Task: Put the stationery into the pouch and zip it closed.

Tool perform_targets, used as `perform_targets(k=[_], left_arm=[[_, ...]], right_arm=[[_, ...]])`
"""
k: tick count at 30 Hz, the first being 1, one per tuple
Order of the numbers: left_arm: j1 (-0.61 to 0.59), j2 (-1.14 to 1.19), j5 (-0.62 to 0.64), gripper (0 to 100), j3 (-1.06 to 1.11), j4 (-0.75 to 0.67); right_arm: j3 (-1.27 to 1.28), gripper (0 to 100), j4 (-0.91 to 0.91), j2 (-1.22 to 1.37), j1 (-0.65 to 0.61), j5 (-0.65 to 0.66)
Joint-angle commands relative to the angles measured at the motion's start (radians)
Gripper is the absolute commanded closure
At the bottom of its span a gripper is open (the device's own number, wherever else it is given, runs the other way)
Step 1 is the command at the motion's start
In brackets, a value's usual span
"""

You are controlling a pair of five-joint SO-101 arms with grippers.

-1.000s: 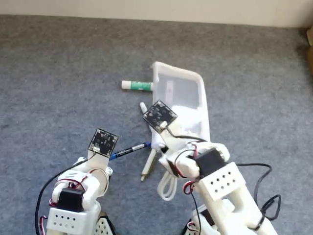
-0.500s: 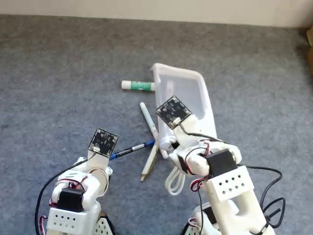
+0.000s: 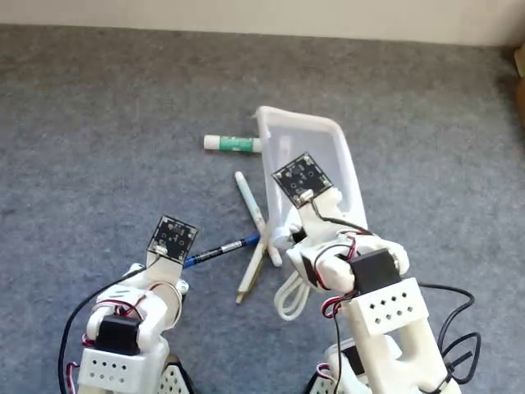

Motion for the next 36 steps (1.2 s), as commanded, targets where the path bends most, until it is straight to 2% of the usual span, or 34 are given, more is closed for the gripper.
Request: perform_targets(k=[1,14,17,21,23,25,29,36], left_arm=[[-0.061,-0.013,0.005,99,-0.120,0.008],[-0.246,-0.013,0.005,99,-0.415,0.003],[-0.189,-0.013,0.006,96,-0.463,0.006],[-0.111,-0.012,0.014,78,-0.481,0.009],[-0.104,-0.012,0.058,72,-0.481,0.003],[-0.093,-0.012,0.101,70,-0.483,-0.017],[-0.016,-0.012,0.104,70,-0.479,-0.077],[0.194,-0.010,0.104,70,-0.484,-0.083]], right_arm=[[-0.067,99.4,-0.016,-0.033,0.010,-0.031],[-0.096,99.4,-0.033,-0.033,0.007,-0.064],[-0.143,99.4,-0.031,-0.033,0.007,-0.098],[-0.171,99.4,-0.028,-0.033,0.007,-0.098],[-0.171,99.4,-0.027,-0.033,0.005,-0.098],[-0.171,99.4,-0.024,-0.035,-0.007,-0.092],[-0.171,99.4,-0.010,-0.096,-0.070,-0.091],[-0.165,99.4,0.008,-0.252,-0.153,-0.091]])
